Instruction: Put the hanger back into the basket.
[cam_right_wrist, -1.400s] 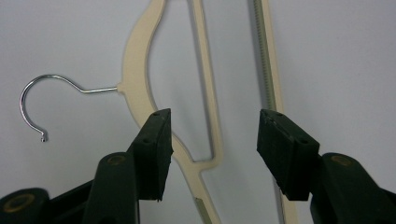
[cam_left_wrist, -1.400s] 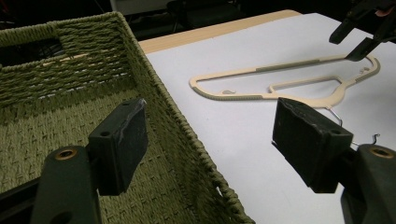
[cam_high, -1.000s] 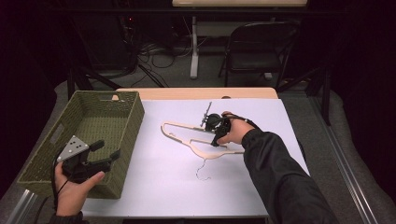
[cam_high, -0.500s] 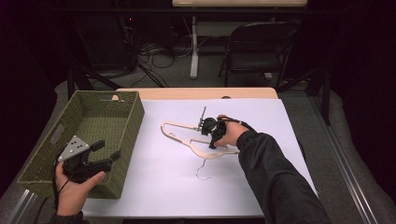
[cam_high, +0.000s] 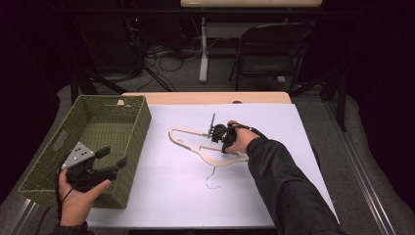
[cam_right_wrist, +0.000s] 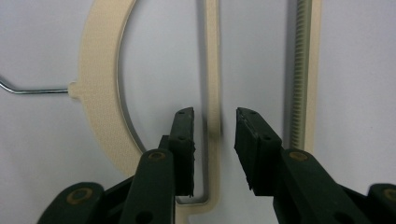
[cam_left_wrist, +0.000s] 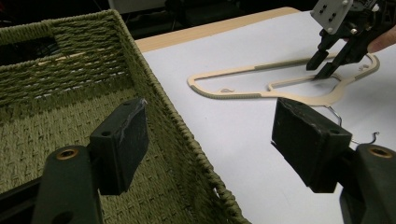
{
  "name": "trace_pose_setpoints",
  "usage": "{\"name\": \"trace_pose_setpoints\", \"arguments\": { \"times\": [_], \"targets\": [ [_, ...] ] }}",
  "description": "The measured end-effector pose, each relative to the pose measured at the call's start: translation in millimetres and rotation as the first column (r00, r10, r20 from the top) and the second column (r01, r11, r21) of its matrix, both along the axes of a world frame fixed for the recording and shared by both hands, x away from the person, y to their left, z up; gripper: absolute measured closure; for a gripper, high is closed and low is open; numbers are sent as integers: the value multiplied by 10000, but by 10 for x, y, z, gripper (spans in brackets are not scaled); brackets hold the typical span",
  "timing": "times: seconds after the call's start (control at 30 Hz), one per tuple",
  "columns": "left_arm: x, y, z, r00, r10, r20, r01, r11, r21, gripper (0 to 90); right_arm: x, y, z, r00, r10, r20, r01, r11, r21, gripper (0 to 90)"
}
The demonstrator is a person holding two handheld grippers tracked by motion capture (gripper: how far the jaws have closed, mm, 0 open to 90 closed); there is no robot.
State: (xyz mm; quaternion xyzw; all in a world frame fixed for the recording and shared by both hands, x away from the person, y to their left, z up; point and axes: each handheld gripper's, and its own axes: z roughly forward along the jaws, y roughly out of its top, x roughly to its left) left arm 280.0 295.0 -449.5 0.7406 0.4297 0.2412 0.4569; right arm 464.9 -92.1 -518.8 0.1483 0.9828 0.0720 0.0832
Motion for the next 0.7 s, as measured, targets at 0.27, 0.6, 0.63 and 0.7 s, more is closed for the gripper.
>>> {"name": "trace_pose_setpoints", "arguments": {
  "times": [0.27, 0.6, 0.63, 0.7],
  "targets": [
    [2, -13, -2, 10000, -47, -12, 47, 10000, 42, 269, 23, -11, -29, 9998, -88, -167, 87, 9999, -57, 753],
    [2, -14, -2, 10000, -39, -4, 39, 10000, 49, 270, 44, -7, -70, 9994, -34, -339, 31, 9999, -113, 774],
    [1, -15, -1, 10000, -37, -3, 37, 10000, 50, 270, 46, -8, -75, 9993, -36, -367, 32, 9999, -115, 774],
    [1, -15, -1, 10000, -34, 0, 34, 10000, 49, 270, 53, -6, -84, 9992, -1, -408, -4, 9999, -110, 777]
  ]
}}
